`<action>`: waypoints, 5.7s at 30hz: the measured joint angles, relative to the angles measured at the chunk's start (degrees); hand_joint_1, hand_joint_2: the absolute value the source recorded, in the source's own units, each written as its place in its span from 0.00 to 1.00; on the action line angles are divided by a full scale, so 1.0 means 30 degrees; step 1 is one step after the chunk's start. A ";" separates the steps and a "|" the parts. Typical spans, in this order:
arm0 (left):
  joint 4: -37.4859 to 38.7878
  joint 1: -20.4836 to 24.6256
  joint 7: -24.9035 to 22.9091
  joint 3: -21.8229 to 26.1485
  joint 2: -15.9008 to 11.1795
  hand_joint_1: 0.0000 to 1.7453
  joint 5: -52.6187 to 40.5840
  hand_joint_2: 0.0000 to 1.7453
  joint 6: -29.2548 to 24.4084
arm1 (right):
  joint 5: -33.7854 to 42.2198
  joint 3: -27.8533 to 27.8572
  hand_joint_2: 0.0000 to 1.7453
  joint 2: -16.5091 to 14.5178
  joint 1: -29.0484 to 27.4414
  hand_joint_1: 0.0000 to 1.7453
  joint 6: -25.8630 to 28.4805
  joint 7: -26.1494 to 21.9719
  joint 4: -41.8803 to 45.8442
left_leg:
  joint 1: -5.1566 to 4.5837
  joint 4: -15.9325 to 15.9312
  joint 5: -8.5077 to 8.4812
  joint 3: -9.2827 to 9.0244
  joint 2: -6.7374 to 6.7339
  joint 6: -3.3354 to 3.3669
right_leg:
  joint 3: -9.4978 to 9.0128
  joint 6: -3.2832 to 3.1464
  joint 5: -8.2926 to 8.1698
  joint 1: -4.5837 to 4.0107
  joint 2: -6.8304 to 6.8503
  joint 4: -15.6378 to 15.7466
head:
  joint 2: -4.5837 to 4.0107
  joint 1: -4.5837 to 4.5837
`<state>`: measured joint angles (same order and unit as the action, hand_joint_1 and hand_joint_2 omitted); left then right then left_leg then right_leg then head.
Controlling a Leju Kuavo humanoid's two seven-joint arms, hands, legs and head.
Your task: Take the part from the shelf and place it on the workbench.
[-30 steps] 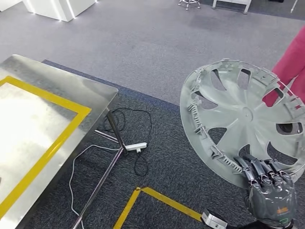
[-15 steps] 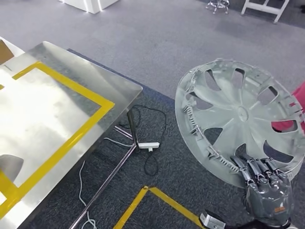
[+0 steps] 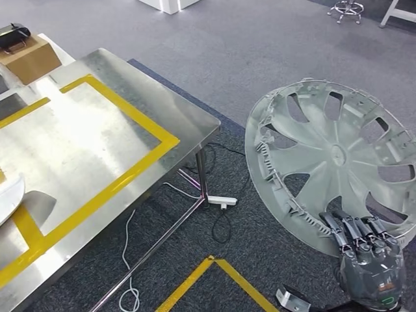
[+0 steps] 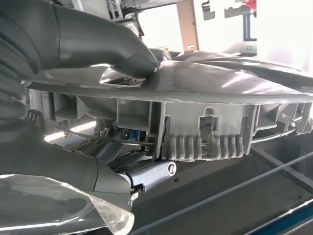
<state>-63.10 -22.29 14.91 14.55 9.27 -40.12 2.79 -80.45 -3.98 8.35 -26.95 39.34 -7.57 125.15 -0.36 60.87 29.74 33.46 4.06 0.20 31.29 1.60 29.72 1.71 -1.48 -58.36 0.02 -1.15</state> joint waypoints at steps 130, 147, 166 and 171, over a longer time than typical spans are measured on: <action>-0.2035 -0.0055 0.0650 0.6238 0.3042 0.00 -0.4996 1.00 0.3675 | 0.4663 0.1495 1.00 0.0738 0.0647 1.00 -0.6185 0.5415 -0.3238 | -0.0115 -0.0942 -0.0535 -0.0497 -0.1728 0.0414 | -0.1279 0.0287 0.0812 -0.0218 0.1816 0.0842 | 0.0000 -0.0010; -0.2441 0.0627 0.0783 0.8819 0.3530 0.00 -0.5466 1.00 0.4203 | 0.1821 0.0928 1.00 0.1885 0.3946 1.00 -0.8061 0.6446 -0.5356 | -0.0118 -0.0940 -0.0538 -0.0534 -0.1729 0.0414 | -0.1529 0.0304 0.0796 -0.0217 0.1810 0.0837 | 0.0000 -0.0009; -0.2441 0.1368 0.1579 1.0018 0.3632 0.00 -0.6732 1.00 0.4681 | 0.1200 -0.5103 1.00 0.3211 0.8344 1.00 -0.7863 0.5065 -0.6438 | -0.0118 -0.0941 -0.0563 -0.0523 -0.1730 0.0383 | -0.1510 0.0303 0.0795 -0.0216 0.1808 0.0810 | 0.0000 -0.0011; -0.2439 0.1817 0.2113 1.0508 0.3657 0.00 -0.7408 1.00 0.4794 | 0.1455 -0.6788 1.00 0.3605 0.9469 1.00 -0.7768 0.4747 -0.6623 | -0.0118 -0.0941 -0.0564 -0.0527 -0.1731 0.0383 | -0.1511 0.0303 0.0792 -0.0216 0.1808 0.0810 | 0.0000 -0.0010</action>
<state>-70.42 -16.84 21.25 46.07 20.24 -62.34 17.17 -76.08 -24.35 19.17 1.45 16.04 6.67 105.28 -0.71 58.04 28.05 31.88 -1.13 1.35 26.75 2.51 32.10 1.06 3.94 -55.93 0.02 -1.17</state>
